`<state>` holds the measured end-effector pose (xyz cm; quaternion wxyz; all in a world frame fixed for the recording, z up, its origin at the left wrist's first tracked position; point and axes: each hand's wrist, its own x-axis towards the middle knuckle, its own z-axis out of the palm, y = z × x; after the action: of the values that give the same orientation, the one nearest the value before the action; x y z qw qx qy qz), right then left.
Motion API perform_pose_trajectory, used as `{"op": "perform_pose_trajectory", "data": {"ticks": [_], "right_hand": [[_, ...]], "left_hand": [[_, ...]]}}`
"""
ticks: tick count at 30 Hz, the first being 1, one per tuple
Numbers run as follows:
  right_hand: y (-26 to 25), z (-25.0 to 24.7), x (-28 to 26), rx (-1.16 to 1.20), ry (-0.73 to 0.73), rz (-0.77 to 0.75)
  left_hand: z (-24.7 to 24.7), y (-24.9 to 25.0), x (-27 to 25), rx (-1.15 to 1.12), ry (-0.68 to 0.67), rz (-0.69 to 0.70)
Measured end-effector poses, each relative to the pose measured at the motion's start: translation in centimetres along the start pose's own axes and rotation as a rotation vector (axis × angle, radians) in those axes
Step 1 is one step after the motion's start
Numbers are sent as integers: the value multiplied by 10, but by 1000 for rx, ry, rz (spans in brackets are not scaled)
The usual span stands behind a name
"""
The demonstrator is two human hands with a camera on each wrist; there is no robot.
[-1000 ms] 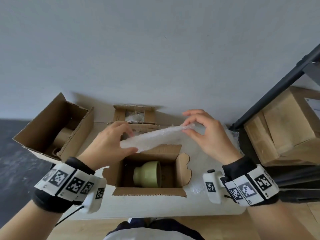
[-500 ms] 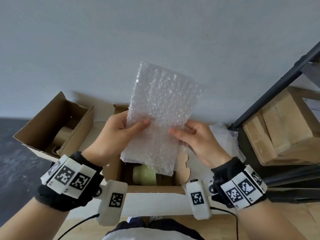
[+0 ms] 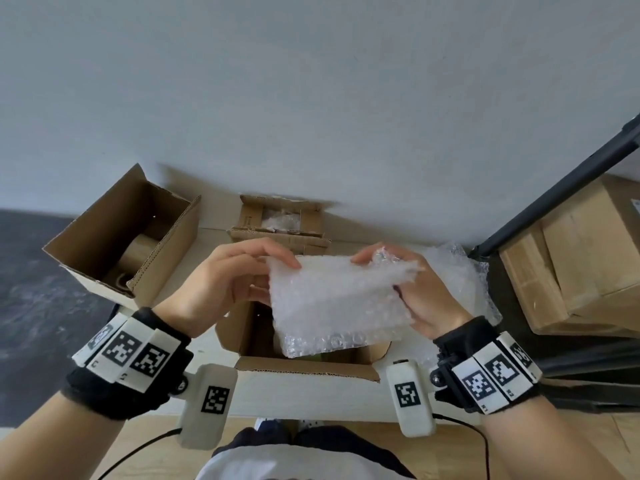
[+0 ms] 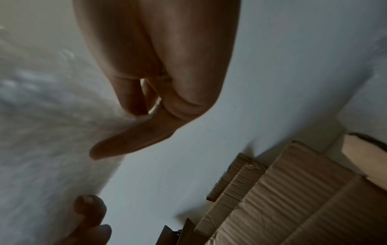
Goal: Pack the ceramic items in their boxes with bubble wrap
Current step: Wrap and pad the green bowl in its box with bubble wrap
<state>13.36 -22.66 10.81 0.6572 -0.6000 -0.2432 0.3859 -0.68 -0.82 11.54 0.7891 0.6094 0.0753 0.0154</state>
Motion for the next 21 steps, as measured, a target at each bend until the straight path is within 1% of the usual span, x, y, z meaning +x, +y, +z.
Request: {"op": "perform_pose_trajectory", "data": {"ticks": [2,4,5,6,7,9,11,13,15,17,19,21], "right_hand": [[0,-3,3,58,-16,53],[1,-5,6,107,-43,145],[2,-5,7,64,-59,167],[4,-4,9,-54,-69,170],[7,-3,11,-234,-64,162],[15,0,18,-597,5,161],[22,4,23,-742,89,175],[28,7,28,-797,127,145],[33,15,35,-927,85,114],[41,26,42,-1033,19,98],[51,42,49,-1087,-58,67],[61,59,59,-1211,-156,-31]], "left_hand": [[-2,1,-2,85,-25,-22],[-5,-4,-4,226,26,-23],[-5,-8,-3,289,53,-26],[-6,-13,-3,341,73,-28],[-7,-18,-4,368,76,-26],[-11,-29,-7,414,70,-32],[-23,-49,-15,574,80,-71],[-36,-71,-27,863,99,-138],[-49,-92,-38,1183,70,-181],[-58,-110,-46,1397,-13,-184],[-62,-123,-51,1460,-52,-189],[-64,-133,-53,1432,-45,-191]]}}
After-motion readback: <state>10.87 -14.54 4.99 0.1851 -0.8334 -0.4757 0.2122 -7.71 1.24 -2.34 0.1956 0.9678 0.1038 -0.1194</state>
